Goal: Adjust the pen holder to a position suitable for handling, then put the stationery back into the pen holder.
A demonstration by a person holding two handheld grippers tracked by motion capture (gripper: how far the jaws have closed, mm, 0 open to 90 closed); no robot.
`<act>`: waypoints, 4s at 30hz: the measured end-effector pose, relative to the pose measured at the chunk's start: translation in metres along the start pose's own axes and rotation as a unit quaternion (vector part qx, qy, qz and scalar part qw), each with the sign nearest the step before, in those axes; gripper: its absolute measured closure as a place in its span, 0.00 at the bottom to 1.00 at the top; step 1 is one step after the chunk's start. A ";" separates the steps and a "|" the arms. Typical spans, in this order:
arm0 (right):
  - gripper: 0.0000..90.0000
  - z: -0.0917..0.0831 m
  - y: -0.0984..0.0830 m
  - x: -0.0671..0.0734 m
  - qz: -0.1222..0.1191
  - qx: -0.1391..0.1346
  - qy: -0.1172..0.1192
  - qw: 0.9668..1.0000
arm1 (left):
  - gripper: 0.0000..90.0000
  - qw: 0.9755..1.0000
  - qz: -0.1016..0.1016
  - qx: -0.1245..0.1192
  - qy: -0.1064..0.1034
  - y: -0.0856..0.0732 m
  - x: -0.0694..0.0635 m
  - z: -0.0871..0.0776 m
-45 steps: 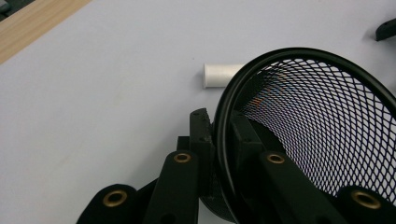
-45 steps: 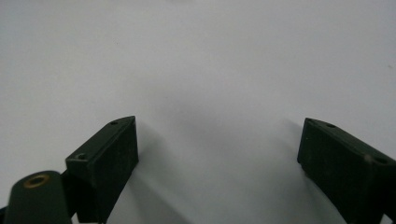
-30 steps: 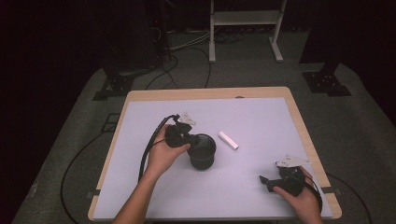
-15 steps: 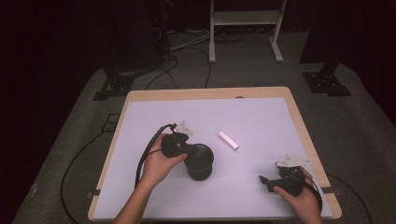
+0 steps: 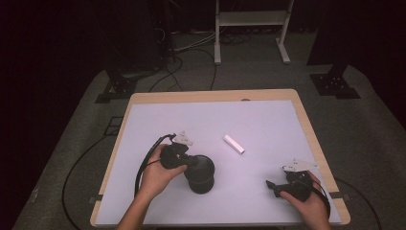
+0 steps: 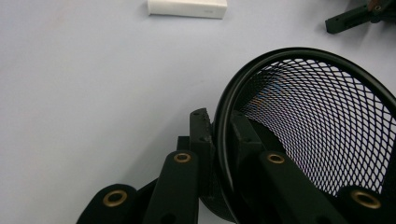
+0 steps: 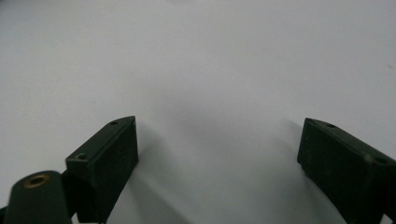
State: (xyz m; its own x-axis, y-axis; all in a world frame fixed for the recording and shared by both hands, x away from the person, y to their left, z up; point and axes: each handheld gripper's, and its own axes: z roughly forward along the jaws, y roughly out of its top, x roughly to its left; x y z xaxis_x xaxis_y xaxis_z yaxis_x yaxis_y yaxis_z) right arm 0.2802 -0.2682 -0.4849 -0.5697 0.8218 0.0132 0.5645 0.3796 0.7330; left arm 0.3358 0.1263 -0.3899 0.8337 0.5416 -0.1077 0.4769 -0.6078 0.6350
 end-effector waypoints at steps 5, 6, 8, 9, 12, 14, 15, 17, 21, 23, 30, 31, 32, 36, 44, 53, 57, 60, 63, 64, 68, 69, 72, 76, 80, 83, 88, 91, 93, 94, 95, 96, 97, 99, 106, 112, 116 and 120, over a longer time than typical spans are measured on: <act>0.13 0.000 0.000 0.000 0.000 0.000 0.000 1.000 | 0.91 1.000 0.000 0.007 -0.006 -0.005 -0.003 0.004; 0.13 0.000 0.000 0.000 0.000 0.000 0.000 1.000 | 0.91 1.000 0.000 0.006 -0.007 -0.005 -0.003 0.006; 0.13 0.000 0.000 0.000 0.000 0.000 0.000 1.000 | 0.91 1.000 0.001 0.010 -0.007 -0.006 -0.004 0.008; 0.13 0.000 0.000 0.000 0.000 0.000 0.000 1.000 | 0.91 1.000 0.000 0.011 -0.007 -0.006 -0.005 0.009; 0.13 0.000 0.000 0.000 0.001 0.000 0.000 1.000 | 0.91 1.000 -0.002 0.012 -0.009 -0.006 -0.004 0.009; 0.13 0.000 0.000 0.000 0.001 0.000 0.000 1.000 | 0.91 1.000 -0.003 0.011 -0.008 -0.007 -0.003 0.010; 0.13 0.000 0.000 0.000 0.001 0.000 0.000 1.000 | 0.90 1.000 -0.003 0.012 -0.006 -0.007 -0.002 0.011; 0.13 0.000 0.000 0.000 0.000 0.000 0.000 1.000 | 0.89 1.000 -0.006 0.010 -0.009 -0.007 -0.001 0.011; 0.13 0.000 0.000 0.000 0.000 0.000 0.000 1.000 | 0.81 1.000 -0.002 0.008 -0.010 -0.007 -0.002 0.011; 0.13 0.000 0.000 0.000 0.000 0.000 0.000 1.000 | 0.75 1.000 0.002 0.006 -0.006 -0.006 -0.002 0.010; 0.13 0.000 0.000 0.000 0.000 0.000 0.000 1.000 | 0.57 1.000 0.002 -0.008 -0.003 -0.006 -0.001 0.004; 0.13 0.000 0.000 0.000 0.000 0.000 0.000 1.000 | 0.54 1.000 0.001 -0.012 -0.003 -0.006 -0.001 0.002; 0.13 0.000 0.000 0.000 0.000 0.000 0.000 1.000 | 0.51 1.000 0.001 -0.014 -0.004 -0.006 -0.001 0.001; 0.13 0.000 0.000 0.000 0.000 0.000 0.000 1.000 | 0.42 1.000 0.000 -0.022 -0.003 -0.007 -0.001 -0.006; 0.13 0.000 0.000 0.000 0.000 0.000 0.000 1.000 | 0.32 0.999 0.001 -0.039 -0.008 -0.010 0.001 -0.021; 0.13 0.000 0.000 0.000 0.000 0.000 0.001 1.000 | 0.27 0.999 -0.004 -0.049 0.000 -0.016 0.005 -0.036; 0.13 0.000 0.000 0.000 0.001 0.000 0.001 1.000 | 0.26 0.999 -0.008 -0.054 0.004 -0.020 0.005 -0.041; 0.13 0.000 0.000 0.000 0.001 0.000 0.001 1.000 | 0.25 0.998 -0.012 -0.058 0.009 -0.023 0.006 -0.044; 0.13 0.000 0.000 0.000 0.001 0.000 0.001 1.000 | 0.23 0.998 -0.012 -0.059 0.012 -0.028 0.008 -0.047; 0.13 0.000 0.000 0.000 0.000 0.000 0.001 1.000 | 0.23 0.998 -0.012 -0.060 0.012 -0.030 0.008 -0.048; 0.13 0.000 0.000 0.000 0.001 0.000 0.001 1.000 | 0.21 0.998 -0.016 -0.061 0.017 -0.039 0.010 -0.050; 0.13 0.000 0.000 0.000 0.001 0.000 0.000 1.000 | 0.20 0.998 -0.018 -0.062 0.019 -0.041 0.011 -0.051; 0.13 0.000 0.000 0.000 0.001 0.000 0.000 1.000 | 0.19 0.997 -0.026 -0.065 0.022 -0.050 0.013 -0.052; 0.13 0.000 0.000 0.000 0.001 0.000 0.001 1.000 | 0.17 0.997 -0.028 -0.061 0.028 -0.061 0.016 -0.052; 0.12 0.000 0.000 0.000 0.000 0.000 0.000 1.000 | 0.16 0.997 -0.030 -0.057 0.032 -0.070 0.018 -0.051; 0.12 0.000 0.000 0.000 0.001 0.000 0.000 1.000 | 0.13 0.997 -0.035 -0.055 0.034 -0.076 0.019 -0.050; 0.13 0.000 0.000 0.000 -0.001 0.001 -0.001 1.000 | 0.13 0.997 -0.043 -0.047 0.046 -0.089 0.021 -0.045; 0.13 0.000 0.000 0.000 -0.001 0.002 -0.001 1.000 | 0.13 0.996 -0.047 -0.040 0.059 -0.097 0.023 -0.041; 0.12 0.000 0.001 0.000 -0.001 0.002 0.000 1.000 | 0.13 0.996 -0.055 -0.034 0.059 -0.103 0.023 -0.038; 0.12 0.000 0.001 0.000 -0.002 0.003 0.000 1.000 | 0.13 0.996 -0.055 -0.031 0.060 -0.106 0.024 -0.037; 0.12 0.000 0.001 0.001 0.000 0.003 -0.001 1.000 | 0.13 0.996 -0.057 -0.030 0.061 -0.108 0.024 -0.036; 0.12 0.000 0.001 0.000 0.001 0.005 -0.001 1.000 | 0.13 0.996 -0.059 -0.031 0.061 -0.111 0.024 -0.035; 0.12 0.000 0.001 0.000 0.001 0.004 -0.001 1.000 | 0.12 0.996 -0.060 -0.029 0.063 -0.113 0.025 -0.034; 0.12 0.000 0.001 0.000 0.001 0.003 -0.001 1.000 | 0.12 0.995 -0.061 -0.030 0.071 -0.117 0.026 -0.033; 0.15 -0.001 0.003 0.000 0.005 0.010 -0.004 1.000 | 0.11 0.992 -0.066 -0.026 0.102 -0.130 0.030 -0.027; 0.28 -0.002 0.008 0.003 0.005 0.015 -0.002 1.000 | 0.11 0.990 -0.072 -0.025 0.117 -0.135 0.034 -0.021; 0.32 -0.001 0.011 0.004 0.002 0.016 0.001 1.000 | 0.11 0.989 -0.071 -0.027 0.126 -0.138 0.036 -0.020; 0.35 0.001 0.016 0.005 0.005 0.018 0.009 1.000 | 0.10 0.988 -0.069 -0.027 0.132 -0.141 0.038 -0.017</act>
State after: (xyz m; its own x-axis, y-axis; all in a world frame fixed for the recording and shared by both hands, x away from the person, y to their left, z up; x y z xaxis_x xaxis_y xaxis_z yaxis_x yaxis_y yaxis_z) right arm 0.2868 -0.2576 -0.4738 -0.5750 0.8175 0.0329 0.5910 0.3872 0.7077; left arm 0.2956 0.2426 -0.4700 0.6565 0.7543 0.0029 0.5599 -0.4899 0.6682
